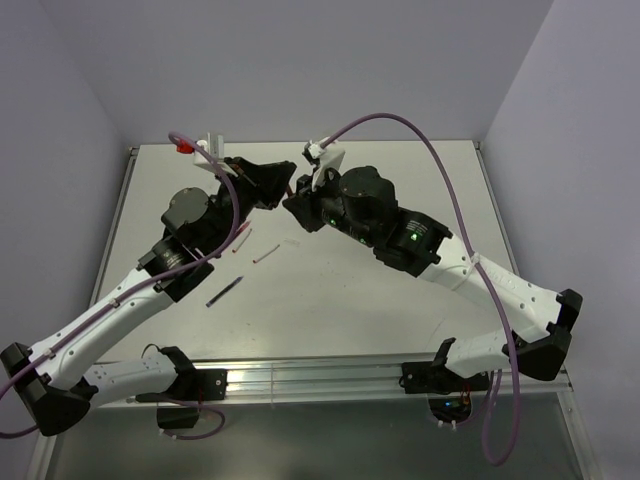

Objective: Insert the pens into the pen caps
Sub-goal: Insert the pen cap onto the pen, then place the pen at the center of the board.

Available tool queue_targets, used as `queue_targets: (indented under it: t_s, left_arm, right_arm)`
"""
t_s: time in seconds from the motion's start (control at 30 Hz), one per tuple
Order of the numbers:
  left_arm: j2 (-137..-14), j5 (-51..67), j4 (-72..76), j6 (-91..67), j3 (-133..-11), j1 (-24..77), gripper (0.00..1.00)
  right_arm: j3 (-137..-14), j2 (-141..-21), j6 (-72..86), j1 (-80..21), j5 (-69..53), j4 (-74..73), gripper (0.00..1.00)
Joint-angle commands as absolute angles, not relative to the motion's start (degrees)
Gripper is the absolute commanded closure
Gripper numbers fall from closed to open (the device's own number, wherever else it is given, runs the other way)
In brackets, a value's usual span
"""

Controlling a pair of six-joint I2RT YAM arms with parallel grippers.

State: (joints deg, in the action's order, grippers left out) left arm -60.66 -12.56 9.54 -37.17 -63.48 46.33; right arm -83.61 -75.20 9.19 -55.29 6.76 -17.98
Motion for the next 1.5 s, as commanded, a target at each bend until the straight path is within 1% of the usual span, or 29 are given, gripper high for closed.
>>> queue_targets:
  t_s: [0.0,0.07,0.17,0.2,0.27,0.3,0.43,0.47,0.67,0.83,0.97,1.07,1.1,1.13,1.2,1.23,1.33,1.43,1.47]
  left_arm:
    - [-60.47,-5.02,3.25,-39.47,-65.04,50.10,1.00]
    - [-60.03,-4.22,3.08,-38.85,-64.78,50.10,1.00]
    - [-58.36,-1.15,3.43,-37.27,-63.73,50.01,1.00]
    - [-57.75,-0.45,3.86,-36.83,-63.20,49.92,1.00]
    - [-55.74,3.85,6.05,-35.78,-61.19,49.49,1.00]
    - [-54.24,7.17,8.15,-35.42,-60.39,49.22,1.00]
    - [-52.56,13.96,11.33,-35.16,-57.93,47.55,1.00]
    - [-52.04,17.19,12.90,-34.98,-57.31,47.11,1.00]
    - [-51.15,26.08,17.31,-35.42,-55.38,45.62,1.00]
    - [-51.94,28.83,21.17,-36.74,-54.84,45.18,1.00]
    - [-52.03,28.92,21.45,-37.18,-55.28,45.17,1.00]
    - [-52.12,26.46,19.69,-36.65,-56.68,45.09,1.00]
    - [-52.03,25.15,19.25,-36.56,-56.95,45.17,0.97]
    - [-51.51,22.44,19.07,-36.48,-57.30,45.18,0.87]
    - [-50.80,18.04,18.46,-35.69,-58.79,45.00,0.71]
    - [-50.02,14.10,18.46,-34.99,-60.45,44.74,0.60]
    - [-49.75,8.89,15.83,-31.92,-64.76,43.51,0.41]
    - [-49.66,1.95,12.58,-29.10,-70.73,42.98,0.29]
    - [-49.57,-2.42,11.52,-28.66,-71.45,42.98,0.28]
  right_arm:
    - [-88.07,-76.64,7.47,-53.79,19.69,-9.67,1.00]
    - [-87.98,-76.47,6.94,-53.79,18.03,-9.84,1.00]
    - [-87.02,-75.41,6.68,-52.83,12.32,-9.84,1.00]
    - [-85.97,-74.11,7.46,-52.13,7.26,-9.41,1.00]
    - [-84.38,-72.61,8.69,-50.02,1.79,-8.27,1.00]
    - [-82.72,-71.21,10.09,-47.66,-4.94,-6.78,1.00]
    - [-78.14,-68.65,15.11,-40.79,-17.19,-1.07,1.00]
    - [-77.35,-68.29,16.07,-39.65,-22.10,-0.18,1.00]
    - [-72.08,-66.97,22.83,-34.63,-37.76,9.04,1.00]
    - [-71.46,-67.85,25.57,-33.22,-42.97,12.56,1.00]
    - [-71.89,-68.11,25.23,-33.22,-43.33,11.69,1.00]
    - [-72.68,-68.73,24.18,-33.31,-42.80,8.97,1.00]
    - [-72.86,-68.82,23.82,-33.31,-42.72,7.57,1.00]
    - [-72.95,-68.99,23.47,-33.40,-42.63,6.86,1.00]
    - [-73.65,-69.60,22.16,-33.40,-42.63,3.72,1.00]
    - [-73.91,-69.78,21.54,-33.49,-42.45,2.56,1.00]
    - [-73.30,-69.44,19.08,-33.49,-41.40,-1.57,1.00]
    - [-71.90,-68.73,17.67,-33.49,-38.86,-4.48,1.00]
    - [-71.29,-68.73,17.49,-33.40,-36.41,-6.05,1.00]
